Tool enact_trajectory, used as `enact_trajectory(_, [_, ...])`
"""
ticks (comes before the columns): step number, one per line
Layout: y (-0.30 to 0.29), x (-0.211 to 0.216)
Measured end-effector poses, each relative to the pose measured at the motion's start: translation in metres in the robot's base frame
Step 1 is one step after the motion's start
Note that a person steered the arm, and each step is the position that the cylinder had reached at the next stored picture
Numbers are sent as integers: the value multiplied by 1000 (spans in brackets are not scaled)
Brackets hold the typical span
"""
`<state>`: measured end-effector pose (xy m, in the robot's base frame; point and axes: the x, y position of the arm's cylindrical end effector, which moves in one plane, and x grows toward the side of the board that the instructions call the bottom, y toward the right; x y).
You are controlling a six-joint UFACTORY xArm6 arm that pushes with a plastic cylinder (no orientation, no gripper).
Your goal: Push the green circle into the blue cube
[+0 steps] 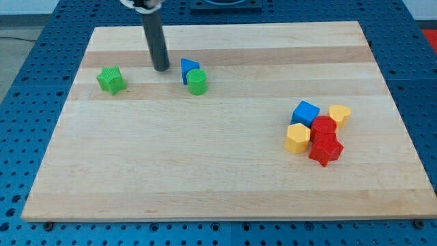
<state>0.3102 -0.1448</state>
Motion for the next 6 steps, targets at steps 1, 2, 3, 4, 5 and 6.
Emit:
enact_trajectory(1, [4, -10])
enact_trajectory(2, [37, 23])
enact_trajectory(3, [74, 59])
enact_trajectory(4, [84, 78])
enact_trajectory(5, [128, 99])
enact_trajectory(6, [202, 120])
